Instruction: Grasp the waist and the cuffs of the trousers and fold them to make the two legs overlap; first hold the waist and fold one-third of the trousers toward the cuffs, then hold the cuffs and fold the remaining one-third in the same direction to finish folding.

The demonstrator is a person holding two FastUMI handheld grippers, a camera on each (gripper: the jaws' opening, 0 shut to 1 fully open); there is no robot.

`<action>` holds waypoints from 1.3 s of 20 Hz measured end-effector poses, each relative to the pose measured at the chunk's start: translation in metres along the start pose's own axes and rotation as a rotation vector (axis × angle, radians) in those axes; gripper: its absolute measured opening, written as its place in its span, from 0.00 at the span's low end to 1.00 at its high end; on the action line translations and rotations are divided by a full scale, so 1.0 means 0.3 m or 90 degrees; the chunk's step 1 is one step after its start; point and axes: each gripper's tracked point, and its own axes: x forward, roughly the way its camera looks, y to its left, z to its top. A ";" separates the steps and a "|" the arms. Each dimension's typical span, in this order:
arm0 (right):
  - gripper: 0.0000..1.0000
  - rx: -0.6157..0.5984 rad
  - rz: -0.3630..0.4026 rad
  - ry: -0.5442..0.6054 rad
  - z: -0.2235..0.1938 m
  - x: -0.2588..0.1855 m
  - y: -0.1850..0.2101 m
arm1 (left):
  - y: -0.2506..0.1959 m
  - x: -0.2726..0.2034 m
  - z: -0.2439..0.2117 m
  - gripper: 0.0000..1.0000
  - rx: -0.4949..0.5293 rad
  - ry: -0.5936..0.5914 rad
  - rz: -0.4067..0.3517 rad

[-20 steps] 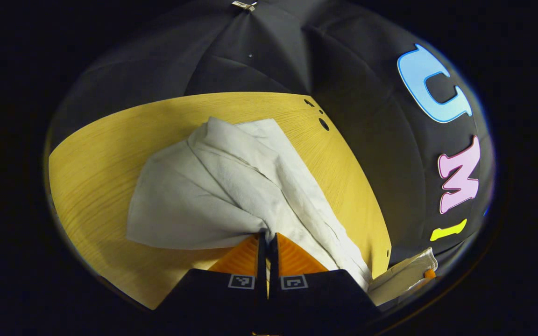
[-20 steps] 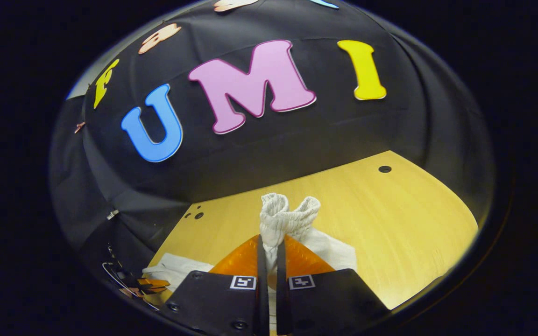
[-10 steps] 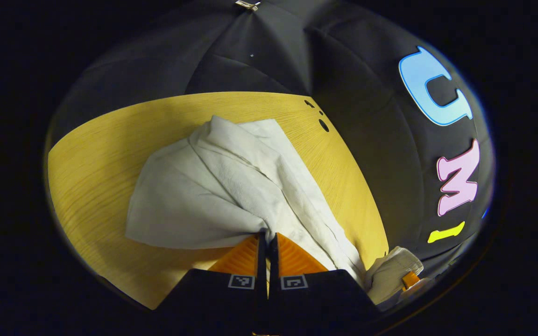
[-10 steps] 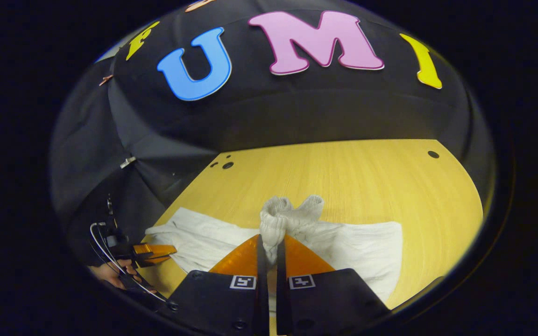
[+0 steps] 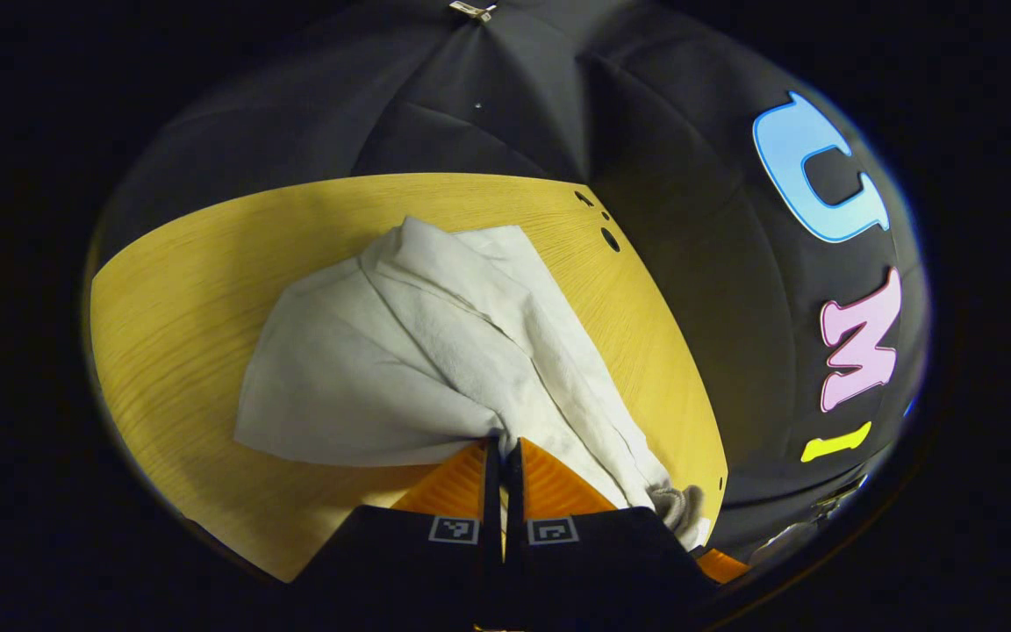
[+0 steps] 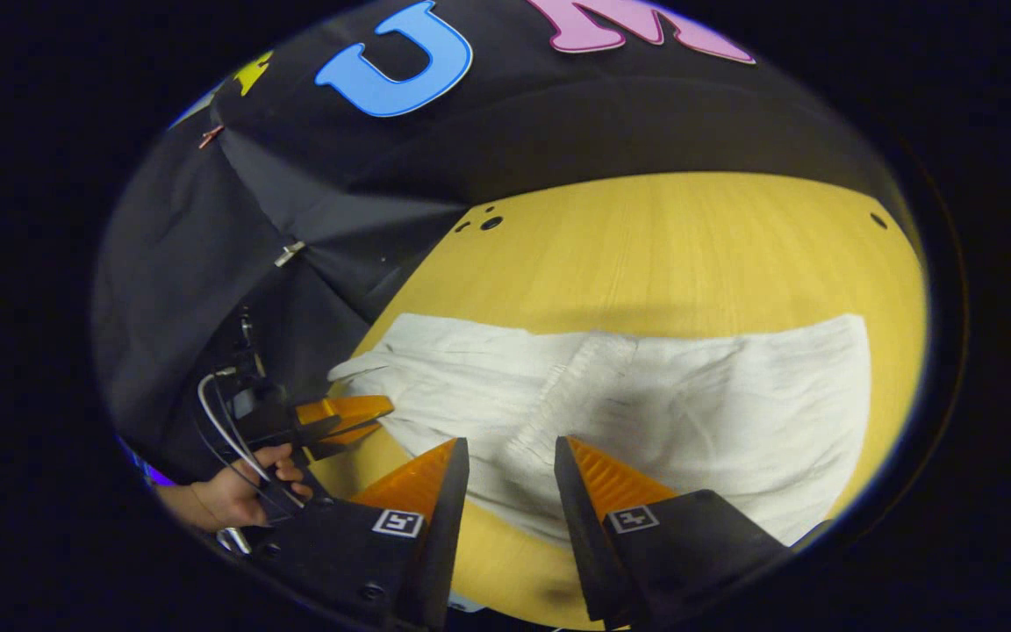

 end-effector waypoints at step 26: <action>0.69 0.305 -0.311 -0.247 -0.131 -0.849 -0.935 | -0.701 -0.200 -0.042 0.05 0.357 -0.129 -0.187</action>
